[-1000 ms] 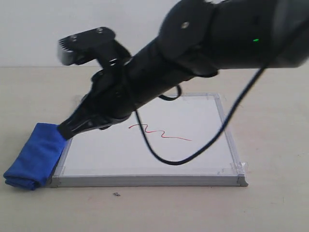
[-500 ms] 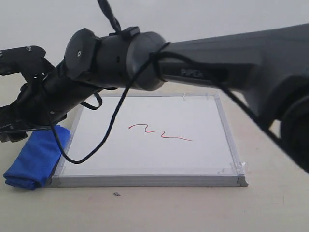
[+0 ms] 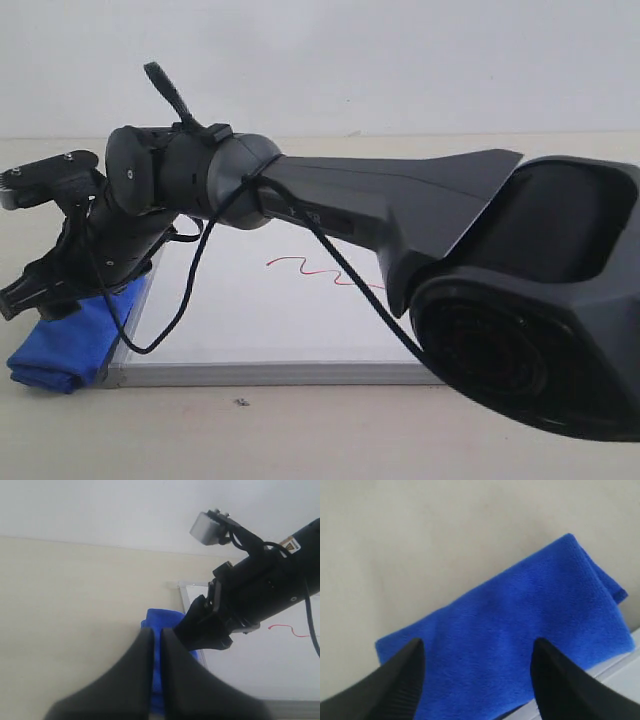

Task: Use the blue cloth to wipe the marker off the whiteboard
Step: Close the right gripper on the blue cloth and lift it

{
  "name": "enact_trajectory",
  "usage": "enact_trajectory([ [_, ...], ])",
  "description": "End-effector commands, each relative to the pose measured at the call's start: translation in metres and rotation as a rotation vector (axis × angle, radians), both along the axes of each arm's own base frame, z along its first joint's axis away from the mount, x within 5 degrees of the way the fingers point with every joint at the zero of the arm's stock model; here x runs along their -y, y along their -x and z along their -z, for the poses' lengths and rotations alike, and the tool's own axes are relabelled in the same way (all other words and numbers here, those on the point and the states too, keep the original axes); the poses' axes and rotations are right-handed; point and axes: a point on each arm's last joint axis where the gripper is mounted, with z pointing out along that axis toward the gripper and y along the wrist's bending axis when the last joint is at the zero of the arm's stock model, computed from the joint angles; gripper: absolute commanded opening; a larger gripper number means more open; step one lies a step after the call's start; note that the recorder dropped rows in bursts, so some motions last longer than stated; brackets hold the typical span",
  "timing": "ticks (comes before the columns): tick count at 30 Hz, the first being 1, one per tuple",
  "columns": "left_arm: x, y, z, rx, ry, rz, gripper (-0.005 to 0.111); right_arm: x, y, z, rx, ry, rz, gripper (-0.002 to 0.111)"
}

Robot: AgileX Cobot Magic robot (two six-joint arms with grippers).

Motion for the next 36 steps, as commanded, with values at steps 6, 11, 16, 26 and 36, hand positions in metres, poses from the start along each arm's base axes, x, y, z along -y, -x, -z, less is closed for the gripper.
enact_trajectory([
  [6,0.000,0.000,0.001,0.003,0.003,-0.001,0.004,-0.001,-0.007,0.001,0.048,0.070,0.015,0.066],
  [11,0.000,0.000,0.001,0.003,0.003,-0.001,0.004,-0.001,-0.007,0.001,0.001,0.051,0.074,0.066],
  [16,0.000,0.000,0.001,0.003,0.003,-0.001,0.004,-0.003,-0.007,0.018,-0.015,0.068,0.074,0.066],
  [26,0.000,0.000,0.001,0.003,0.003,-0.001,0.004,-0.010,-0.002,0.051,-0.041,0.099,0.060,0.066],
  [36,0.000,0.000,0.001,0.003,0.003,-0.001,0.004,-0.012,-0.003,0.045,-0.011,0.091,0.037,0.020],
])
